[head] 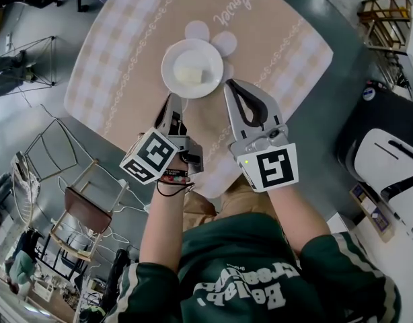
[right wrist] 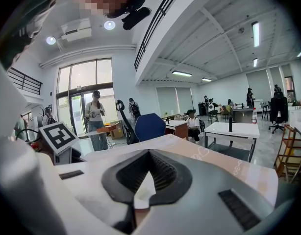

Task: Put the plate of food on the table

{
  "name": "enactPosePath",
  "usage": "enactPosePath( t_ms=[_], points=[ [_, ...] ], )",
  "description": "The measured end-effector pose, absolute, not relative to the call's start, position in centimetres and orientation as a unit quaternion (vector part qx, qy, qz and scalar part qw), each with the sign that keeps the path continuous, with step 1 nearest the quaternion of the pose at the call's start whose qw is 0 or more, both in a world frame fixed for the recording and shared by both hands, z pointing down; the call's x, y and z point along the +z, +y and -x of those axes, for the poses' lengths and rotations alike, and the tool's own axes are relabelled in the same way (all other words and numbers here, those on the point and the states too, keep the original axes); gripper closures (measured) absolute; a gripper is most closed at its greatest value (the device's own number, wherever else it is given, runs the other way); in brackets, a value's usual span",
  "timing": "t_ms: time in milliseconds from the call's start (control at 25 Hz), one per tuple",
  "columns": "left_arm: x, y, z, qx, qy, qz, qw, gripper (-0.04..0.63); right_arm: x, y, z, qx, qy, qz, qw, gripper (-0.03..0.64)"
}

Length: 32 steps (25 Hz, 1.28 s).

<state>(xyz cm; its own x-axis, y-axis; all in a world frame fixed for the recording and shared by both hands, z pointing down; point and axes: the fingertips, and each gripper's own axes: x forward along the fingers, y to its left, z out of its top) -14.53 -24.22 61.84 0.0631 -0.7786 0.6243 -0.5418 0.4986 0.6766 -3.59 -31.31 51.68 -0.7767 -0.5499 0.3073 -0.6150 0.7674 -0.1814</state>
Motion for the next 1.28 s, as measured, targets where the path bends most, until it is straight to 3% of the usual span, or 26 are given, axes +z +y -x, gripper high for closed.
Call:
enactPosePath(
  t_ms=[200,440,840,1280],
  points=[
    [57.4,-25.5,15.1,0.006,-0.707,-0.570,0.418,0.588,49.0,-31.7,3.9,0.105,-0.935,-0.318,0.118,0.603],
    [52.0,-25.8,13.1,0.053,-0.691,-0.636,0.339,0.588,44.6,-30.7,3.9,0.083,-0.942,-0.309,0.099,0.603],
    [40.4,-24.1,11.5,0.146,-0.648,-0.741,0.105,0.588,37.3,-28.2,2.8,0.050,-0.950,-0.299,0.075,0.603],
    [30.7,-19.1,9.7,0.143,-0.594,-0.792,-0.005,0.588,29.1,-21.2,3.9,-0.003,-0.963,-0.264,0.047,0.603]
  ],
)
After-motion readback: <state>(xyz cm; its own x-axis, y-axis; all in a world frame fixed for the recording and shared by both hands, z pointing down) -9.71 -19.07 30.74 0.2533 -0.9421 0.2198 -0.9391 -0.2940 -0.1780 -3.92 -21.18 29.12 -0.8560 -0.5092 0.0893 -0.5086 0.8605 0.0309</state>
